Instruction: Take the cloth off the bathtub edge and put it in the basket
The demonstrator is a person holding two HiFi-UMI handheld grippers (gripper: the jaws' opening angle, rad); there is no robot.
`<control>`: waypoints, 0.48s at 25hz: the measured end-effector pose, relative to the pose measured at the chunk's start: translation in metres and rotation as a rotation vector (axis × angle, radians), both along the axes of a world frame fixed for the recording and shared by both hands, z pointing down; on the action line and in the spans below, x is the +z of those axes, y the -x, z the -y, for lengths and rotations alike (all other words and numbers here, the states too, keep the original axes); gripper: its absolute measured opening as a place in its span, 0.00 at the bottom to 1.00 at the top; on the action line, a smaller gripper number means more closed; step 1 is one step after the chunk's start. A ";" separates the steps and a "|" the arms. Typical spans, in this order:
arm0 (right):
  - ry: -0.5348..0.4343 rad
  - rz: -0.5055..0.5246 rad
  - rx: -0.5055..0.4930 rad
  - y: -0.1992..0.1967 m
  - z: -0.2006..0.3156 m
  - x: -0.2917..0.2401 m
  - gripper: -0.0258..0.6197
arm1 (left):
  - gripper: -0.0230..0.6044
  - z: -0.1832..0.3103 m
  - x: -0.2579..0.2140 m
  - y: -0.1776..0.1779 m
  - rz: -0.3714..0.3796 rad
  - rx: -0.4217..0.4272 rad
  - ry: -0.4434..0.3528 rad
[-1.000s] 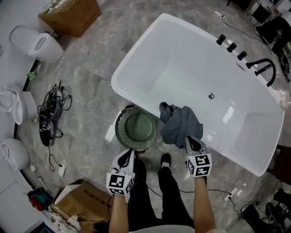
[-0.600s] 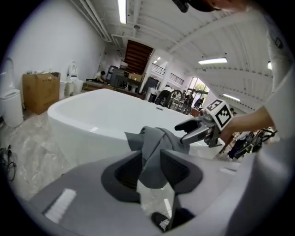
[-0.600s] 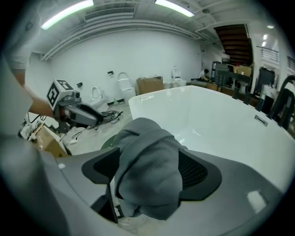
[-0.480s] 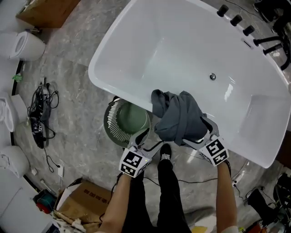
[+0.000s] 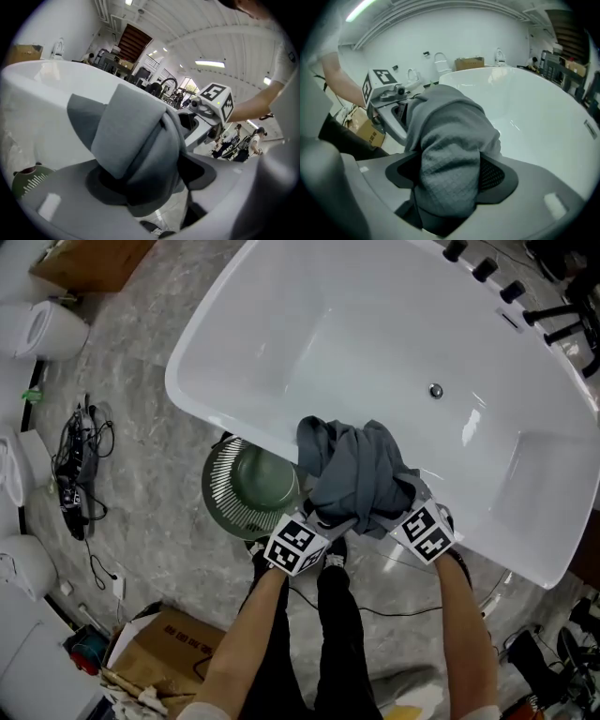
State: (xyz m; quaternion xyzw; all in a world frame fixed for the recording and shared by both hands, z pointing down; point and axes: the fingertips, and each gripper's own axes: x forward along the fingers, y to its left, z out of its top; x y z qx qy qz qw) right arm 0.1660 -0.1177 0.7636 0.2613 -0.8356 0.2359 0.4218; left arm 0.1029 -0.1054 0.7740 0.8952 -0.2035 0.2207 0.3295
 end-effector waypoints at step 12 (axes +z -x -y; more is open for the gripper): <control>-0.274 -0.084 0.008 0.039 -0.001 -0.049 0.20 | 0.27 0.006 -0.039 0.014 -0.090 -0.163 -0.056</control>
